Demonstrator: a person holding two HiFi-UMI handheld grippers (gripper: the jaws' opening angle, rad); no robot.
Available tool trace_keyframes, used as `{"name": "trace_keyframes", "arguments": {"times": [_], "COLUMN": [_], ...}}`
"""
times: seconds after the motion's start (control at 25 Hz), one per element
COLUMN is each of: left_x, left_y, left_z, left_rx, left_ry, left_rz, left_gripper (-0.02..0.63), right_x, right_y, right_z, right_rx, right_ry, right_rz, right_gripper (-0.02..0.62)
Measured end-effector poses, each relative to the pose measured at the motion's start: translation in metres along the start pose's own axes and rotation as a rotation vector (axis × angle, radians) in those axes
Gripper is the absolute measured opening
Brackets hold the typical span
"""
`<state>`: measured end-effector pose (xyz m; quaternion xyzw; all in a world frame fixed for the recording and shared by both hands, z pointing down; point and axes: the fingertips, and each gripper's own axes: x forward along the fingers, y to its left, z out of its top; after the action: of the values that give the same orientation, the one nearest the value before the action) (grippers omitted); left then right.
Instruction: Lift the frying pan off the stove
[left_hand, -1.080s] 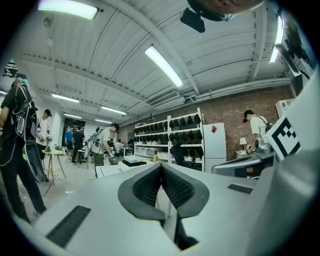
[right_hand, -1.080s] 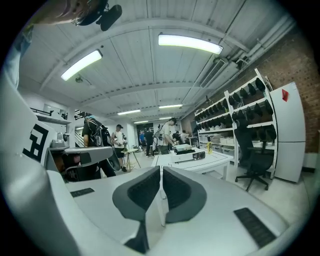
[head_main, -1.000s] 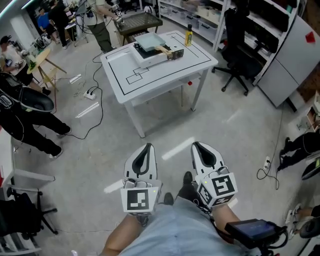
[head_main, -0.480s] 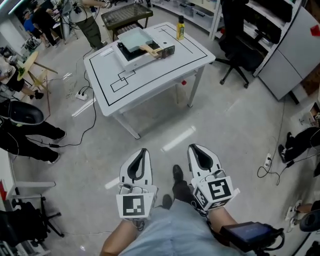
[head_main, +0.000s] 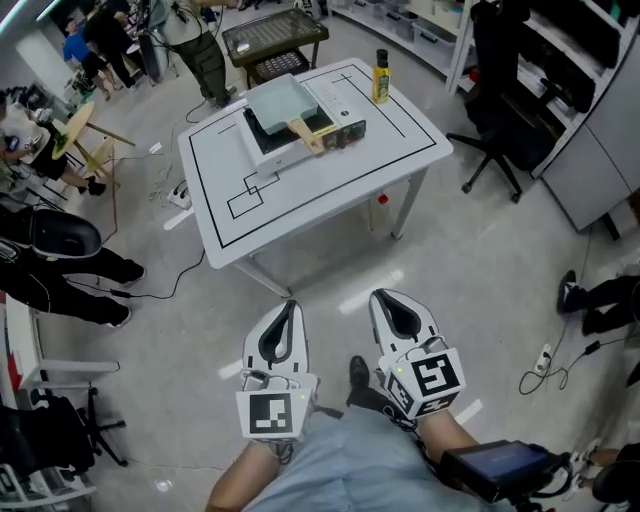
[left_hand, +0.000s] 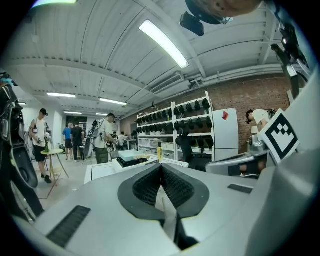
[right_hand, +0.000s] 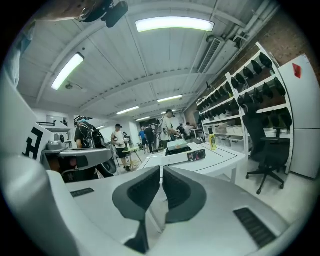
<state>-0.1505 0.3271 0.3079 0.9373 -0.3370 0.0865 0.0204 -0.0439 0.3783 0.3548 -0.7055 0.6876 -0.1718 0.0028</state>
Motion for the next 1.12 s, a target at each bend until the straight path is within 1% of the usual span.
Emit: {"name": "trace_keyframes", "arguments": {"times": [0.12, 0.28, 0.6, 0.84, 1.12], "left_x": [0.017, 0.033, 0.062, 0.109, 0.181], "left_y": [0.002, 0.015, 0.045, 0.069, 0.096], "left_z": [0.017, 0.029, 0.023, 0.018, 0.017], "left_rx": [0.009, 0.012, -0.012, -0.034, -0.039], "left_ry": [-0.031, -0.062, -0.081, -0.083, -0.051], "left_rz": [0.027, 0.073, 0.127, 0.128, 0.108], "left_gripper": [0.018, 0.018, 0.018, 0.018, 0.018], "right_x": [0.018, 0.039, 0.083, 0.125, 0.188], "right_y": [-0.012, -0.020, -0.033, -0.054, -0.089], "right_z": [0.021, 0.039, 0.045, 0.047, 0.058], "right_rx": [-0.020, -0.037, -0.069, -0.079, -0.042], "right_ry": [-0.020, -0.041, -0.035, -0.012, 0.009], "right_rz": [0.033, 0.067, 0.093, 0.086, 0.071], "right_gripper": [0.051, 0.050, 0.051, 0.051, 0.051]}}
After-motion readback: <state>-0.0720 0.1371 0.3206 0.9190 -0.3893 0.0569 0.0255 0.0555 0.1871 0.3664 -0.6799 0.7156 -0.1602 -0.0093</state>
